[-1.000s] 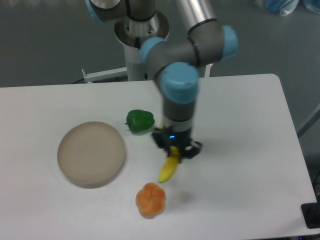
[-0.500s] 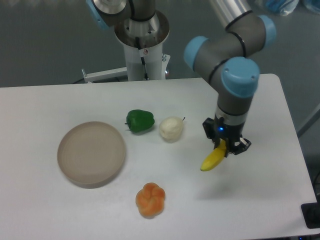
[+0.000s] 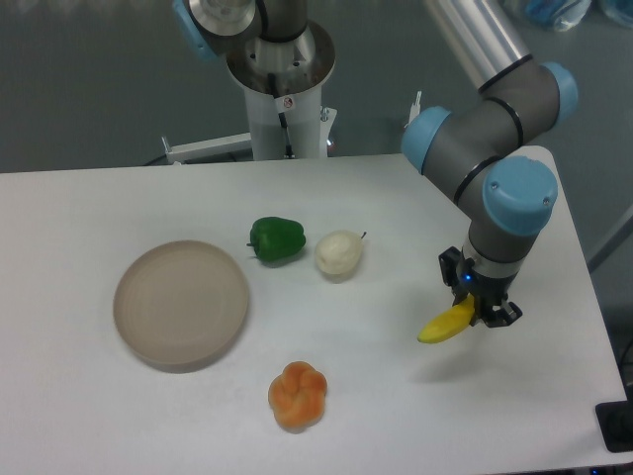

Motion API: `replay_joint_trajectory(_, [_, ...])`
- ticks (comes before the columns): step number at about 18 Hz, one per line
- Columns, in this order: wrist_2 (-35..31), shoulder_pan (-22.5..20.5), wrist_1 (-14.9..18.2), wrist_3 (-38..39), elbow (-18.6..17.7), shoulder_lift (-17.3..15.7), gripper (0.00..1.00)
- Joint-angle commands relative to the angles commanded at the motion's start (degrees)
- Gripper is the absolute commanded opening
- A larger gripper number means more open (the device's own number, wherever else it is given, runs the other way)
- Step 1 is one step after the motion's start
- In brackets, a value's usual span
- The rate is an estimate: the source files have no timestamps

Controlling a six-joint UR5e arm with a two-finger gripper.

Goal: Pick up the banana from the plate
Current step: 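Hold the banana raised beside the white pear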

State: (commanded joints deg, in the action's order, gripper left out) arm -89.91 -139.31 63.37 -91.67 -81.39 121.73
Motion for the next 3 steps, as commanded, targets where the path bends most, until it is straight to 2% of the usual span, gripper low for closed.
replay_joint_trajectory(3, [0.0, 0.1, -0.3, 0.0, 0.0, 0.4, 0.0])
